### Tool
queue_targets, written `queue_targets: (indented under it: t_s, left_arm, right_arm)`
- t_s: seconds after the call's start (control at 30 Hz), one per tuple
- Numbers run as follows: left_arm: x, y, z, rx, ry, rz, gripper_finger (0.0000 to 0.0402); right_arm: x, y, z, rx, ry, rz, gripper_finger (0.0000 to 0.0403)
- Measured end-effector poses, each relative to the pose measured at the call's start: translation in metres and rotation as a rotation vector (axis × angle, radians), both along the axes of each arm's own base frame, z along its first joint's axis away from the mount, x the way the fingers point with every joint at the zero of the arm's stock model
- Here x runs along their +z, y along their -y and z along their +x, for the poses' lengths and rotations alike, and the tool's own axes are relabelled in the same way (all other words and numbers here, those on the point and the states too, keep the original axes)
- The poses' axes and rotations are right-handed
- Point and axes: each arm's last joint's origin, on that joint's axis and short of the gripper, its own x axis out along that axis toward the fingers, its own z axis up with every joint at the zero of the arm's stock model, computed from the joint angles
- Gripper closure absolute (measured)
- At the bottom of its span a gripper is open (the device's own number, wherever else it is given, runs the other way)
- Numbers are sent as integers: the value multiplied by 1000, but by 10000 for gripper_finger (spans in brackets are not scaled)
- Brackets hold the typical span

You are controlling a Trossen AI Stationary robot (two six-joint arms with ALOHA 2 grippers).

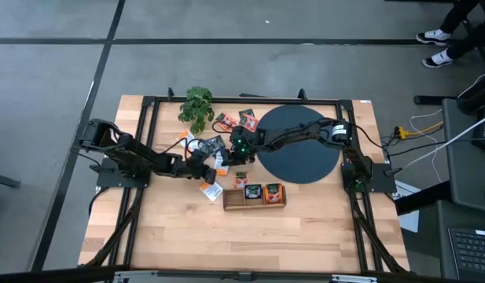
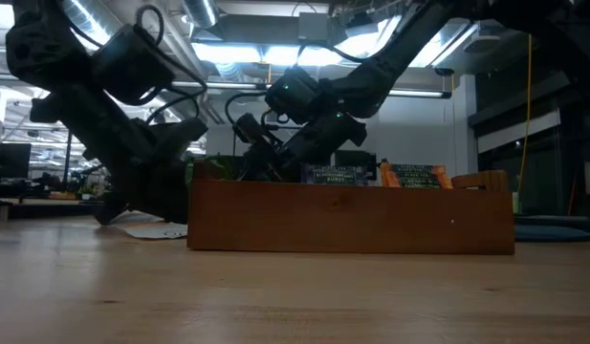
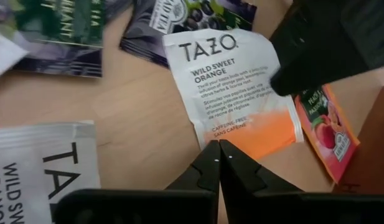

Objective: Pick & Place Tea
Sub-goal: Put the white tea bag into the left section of the wooden organizer

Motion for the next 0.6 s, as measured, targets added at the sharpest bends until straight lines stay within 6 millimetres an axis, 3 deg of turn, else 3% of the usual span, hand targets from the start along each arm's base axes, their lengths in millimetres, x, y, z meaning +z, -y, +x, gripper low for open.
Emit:
queue_targets:
  t_s: [0.2,0.5,0.6]
  left_arm:
    - [0,-2,1,-17,-18,-8,397]
    - [-1,-2,0,-14,-27,-6,394]
    - [-1,-2,0,-16,-28,-8,392]
  right_arm:
    - [0,0,0,1,5,-4,259]
    - [0,0,0,50,22,-27,386]
    - [1,-1,0,82,32,-32,393]
